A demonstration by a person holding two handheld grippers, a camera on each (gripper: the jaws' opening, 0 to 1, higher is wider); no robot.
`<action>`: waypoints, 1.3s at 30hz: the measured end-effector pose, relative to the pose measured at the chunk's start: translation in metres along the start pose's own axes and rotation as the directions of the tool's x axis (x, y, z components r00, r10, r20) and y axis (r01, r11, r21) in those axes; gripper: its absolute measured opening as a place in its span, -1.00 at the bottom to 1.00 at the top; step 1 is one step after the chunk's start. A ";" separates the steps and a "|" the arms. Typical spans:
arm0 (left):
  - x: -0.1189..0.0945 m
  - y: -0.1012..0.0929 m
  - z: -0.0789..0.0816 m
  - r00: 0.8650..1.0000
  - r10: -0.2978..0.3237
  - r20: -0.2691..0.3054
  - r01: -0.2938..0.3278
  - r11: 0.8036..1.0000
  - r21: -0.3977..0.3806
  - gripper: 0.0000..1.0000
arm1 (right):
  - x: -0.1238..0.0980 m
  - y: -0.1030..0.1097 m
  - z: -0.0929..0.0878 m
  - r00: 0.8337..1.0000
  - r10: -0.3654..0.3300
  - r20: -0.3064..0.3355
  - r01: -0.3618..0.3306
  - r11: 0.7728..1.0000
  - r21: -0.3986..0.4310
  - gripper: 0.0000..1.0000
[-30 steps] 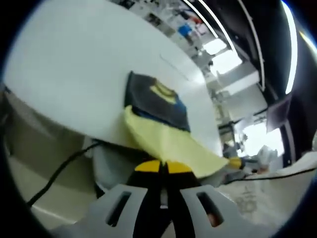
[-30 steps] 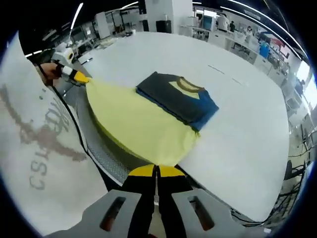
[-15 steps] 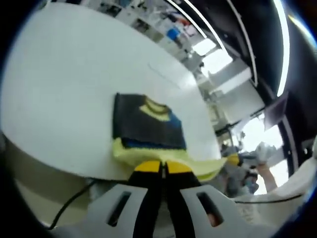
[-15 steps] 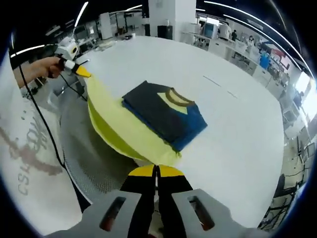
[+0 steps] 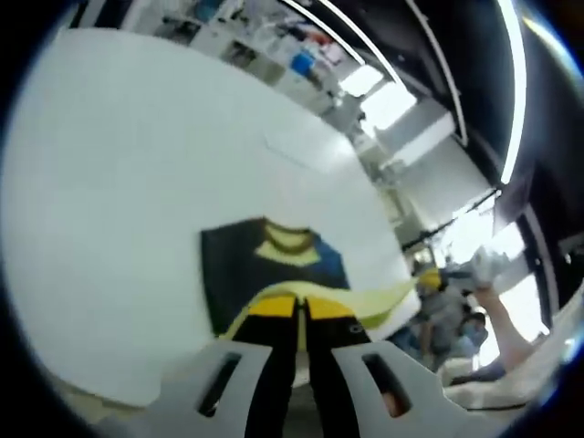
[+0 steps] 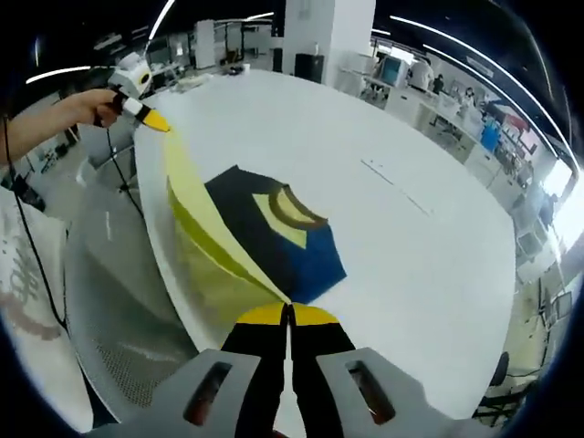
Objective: Fold the garment on the visible template until the final outline fits inside the template.
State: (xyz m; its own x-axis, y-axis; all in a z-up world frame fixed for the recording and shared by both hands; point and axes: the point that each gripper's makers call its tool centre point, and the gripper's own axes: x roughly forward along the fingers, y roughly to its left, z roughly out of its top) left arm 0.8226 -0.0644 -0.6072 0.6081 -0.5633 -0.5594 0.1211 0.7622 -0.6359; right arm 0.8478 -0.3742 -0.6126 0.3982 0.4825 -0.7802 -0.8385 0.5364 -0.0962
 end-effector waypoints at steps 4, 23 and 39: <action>0.019 0.010 0.017 1.000 -0.001 0.000 0.001 1.000 0.022 -1.00 | 0.015 -0.018 0.007 1.000 -0.013 -0.016 0.013 0.999 -0.038 -0.98; 0.099 0.073 0.039 0.995 0.052 -0.085 -0.054 0.998 -0.021 -1.00 | 0.093 -0.066 0.008 0.997 0.038 -0.070 -0.040 0.999 -0.019 -0.98; 0.144 0.122 0.023 0.980 0.095 -0.177 -0.125 0.978 -0.168 -1.00 | 0.151 -0.087 -0.022 0.980 0.112 -0.163 -0.103 0.993 0.059 -0.98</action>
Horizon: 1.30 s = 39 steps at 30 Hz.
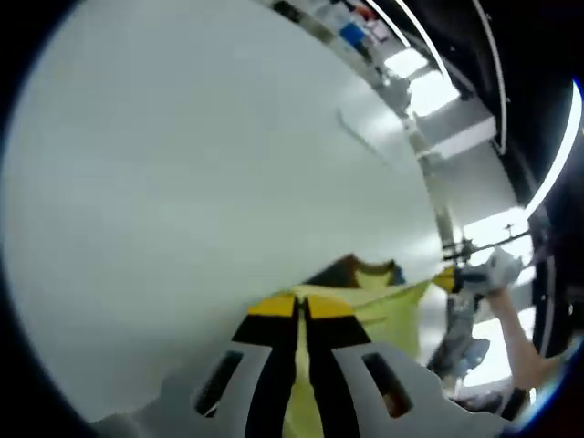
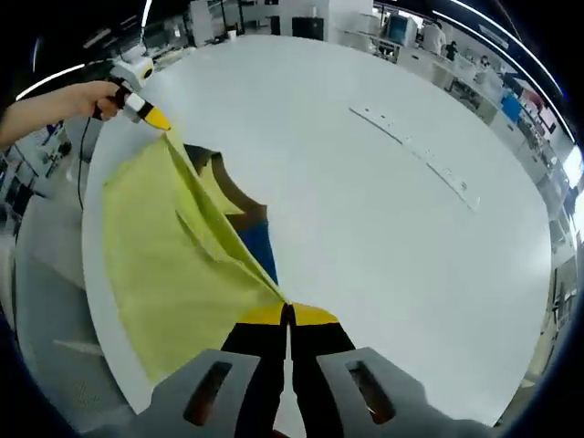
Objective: Fold the garment on the visible template until the final outline fits inside the template.
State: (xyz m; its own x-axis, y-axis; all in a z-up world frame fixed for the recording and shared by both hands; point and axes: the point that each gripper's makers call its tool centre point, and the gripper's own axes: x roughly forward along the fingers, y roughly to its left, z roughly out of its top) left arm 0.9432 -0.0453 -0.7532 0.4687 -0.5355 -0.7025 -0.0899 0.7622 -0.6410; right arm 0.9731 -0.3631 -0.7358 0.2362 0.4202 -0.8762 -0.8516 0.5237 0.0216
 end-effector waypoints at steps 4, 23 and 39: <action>0.005 0.006 0.000 1.000 0.008 -0.014 -0.009 1.000 -0.017 -1.00 | 0.011 -0.005 -0.002 1.000 0.009 -0.016 -0.009 1.000 0.013 -0.98; -0.004 0.022 0.038 0.975 0.092 0.204 -0.082 0.995 -0.059 0.00 | 0.007 -0.042 0.019 0.952 -0.237 0.196 0.228 0.971 0.071 0.47; -0.031 -0.028 0.004 0.974 -0.002 0.227 -0.035 0.986 0.161 0.08 | -0.013 -0.010 0.016 0.937 -0.199 0.286 0.155 0.973 0.169 0.36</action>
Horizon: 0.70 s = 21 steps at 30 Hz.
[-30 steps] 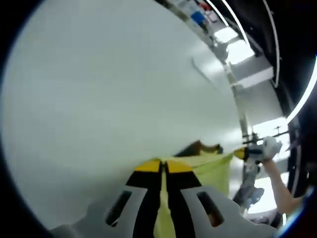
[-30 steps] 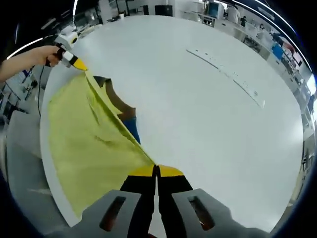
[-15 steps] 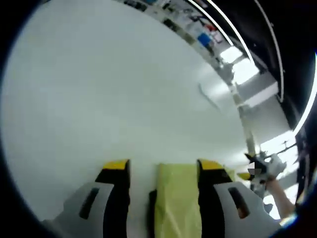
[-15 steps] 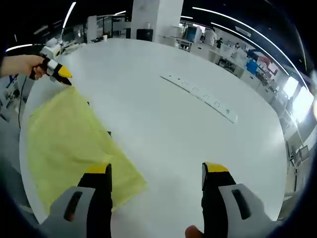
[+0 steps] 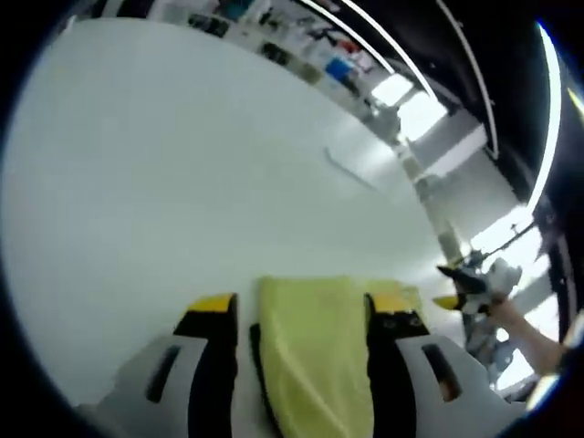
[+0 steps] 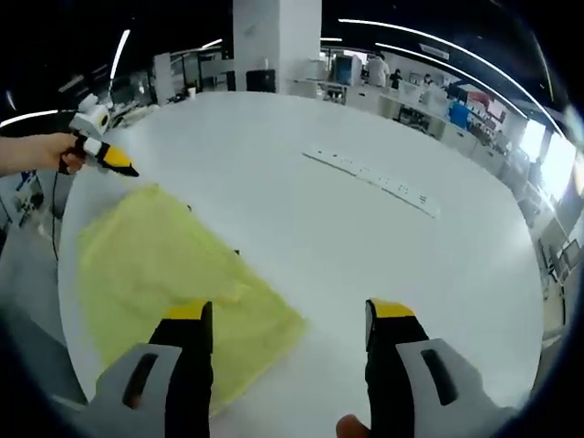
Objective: Fold the garment on the visible template until the final outline fits inside the template.
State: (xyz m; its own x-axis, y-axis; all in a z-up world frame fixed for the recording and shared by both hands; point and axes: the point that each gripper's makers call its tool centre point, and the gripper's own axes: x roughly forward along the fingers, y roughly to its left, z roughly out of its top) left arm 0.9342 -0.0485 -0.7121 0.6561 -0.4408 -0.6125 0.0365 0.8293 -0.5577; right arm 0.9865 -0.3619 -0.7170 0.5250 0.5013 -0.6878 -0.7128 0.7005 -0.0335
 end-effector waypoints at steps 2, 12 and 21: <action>-0.007 -0.007 -0.004 1.000 -0.023 0.007 0.022 0.998 0.054 0.08 | -0.004 0.005 -0.002 1.000 0.005 0.018 -0.006 1.000 0.028 0.36; -0.043 -0.017 -0.039 0.999 -0.033 0.043 0.025 0.984 0.174 0.28 | -0.029 0.027 -0.013 0.994 0.006 0.105 -0.023 0.987 0.158 0.31; -0.061 -0.015 -0.071 1.000 -0.012 0.029 0.004 0.969 0.248 0.43 | -0.053 0.048 -0.036 0.993 -0.013 0.120 -0.015 0.974 0.228 0.31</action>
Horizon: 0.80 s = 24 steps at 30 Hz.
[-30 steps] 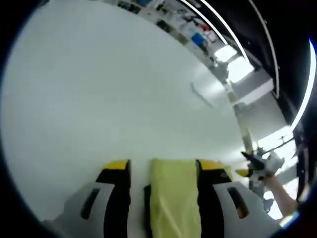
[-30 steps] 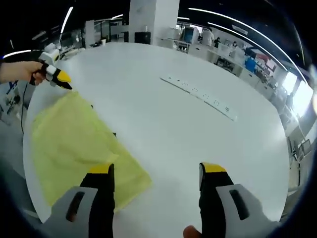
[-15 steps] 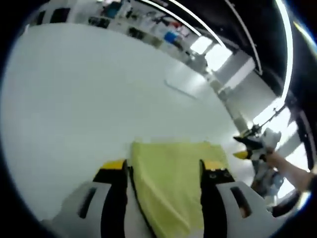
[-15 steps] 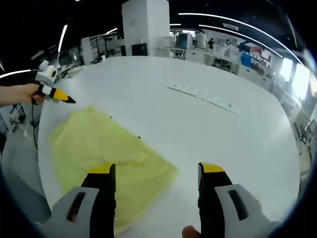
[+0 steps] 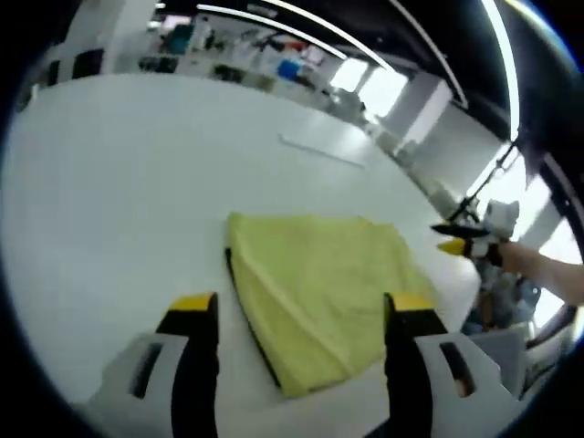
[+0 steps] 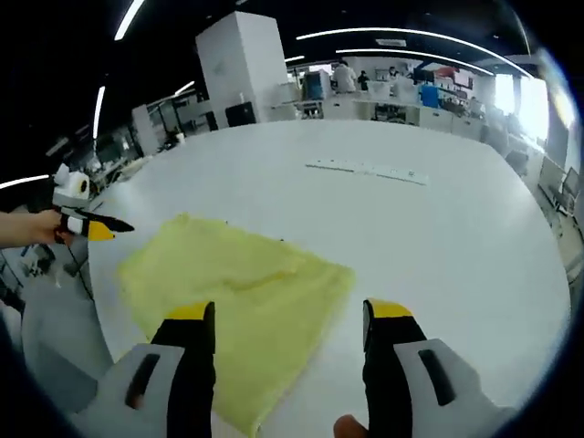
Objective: Fold the garment on the visible template until the final outline fits inside the template.
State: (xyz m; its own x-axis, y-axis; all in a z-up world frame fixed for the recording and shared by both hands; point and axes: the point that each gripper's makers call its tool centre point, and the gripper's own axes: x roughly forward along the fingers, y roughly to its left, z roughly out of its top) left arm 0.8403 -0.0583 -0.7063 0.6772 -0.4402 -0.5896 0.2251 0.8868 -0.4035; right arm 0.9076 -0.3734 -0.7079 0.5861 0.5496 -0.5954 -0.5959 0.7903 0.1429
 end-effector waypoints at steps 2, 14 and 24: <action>-0.005 0.001 -0.007 1.000 0.023 0.000 -0.023 0.999 0.033 0.46 | -0.006 0.004 -0.007 1.000 -0.003 0.001 0.003 1.000 0.015 0.31; -0.020 -0.004 -0.034 1.000 0.008 0.006 -0.008 1.000 0.018 0.48 | -0.027 0.022 -0.034 1.000 -0.004 -0.002 0.004 0.997 0.082 0.32; -0.018 -0.006 -0.044 1.000 -0.002 -0.003 0.002 1.000 -0.002 0.48 | -0.040 0.033 -0.050 1.000 -0.015 -0.009 0.016 0.993 0.120 0.31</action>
State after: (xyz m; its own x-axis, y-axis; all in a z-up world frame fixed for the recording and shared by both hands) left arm 0.7958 -0.0619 -0.7240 0.6748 -0.4424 -0.5908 0.2252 0.8857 -0.4060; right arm 0.8369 -0.3835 -0.7188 0.5897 0.5354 -0.6047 -0.5166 0.8255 0.2272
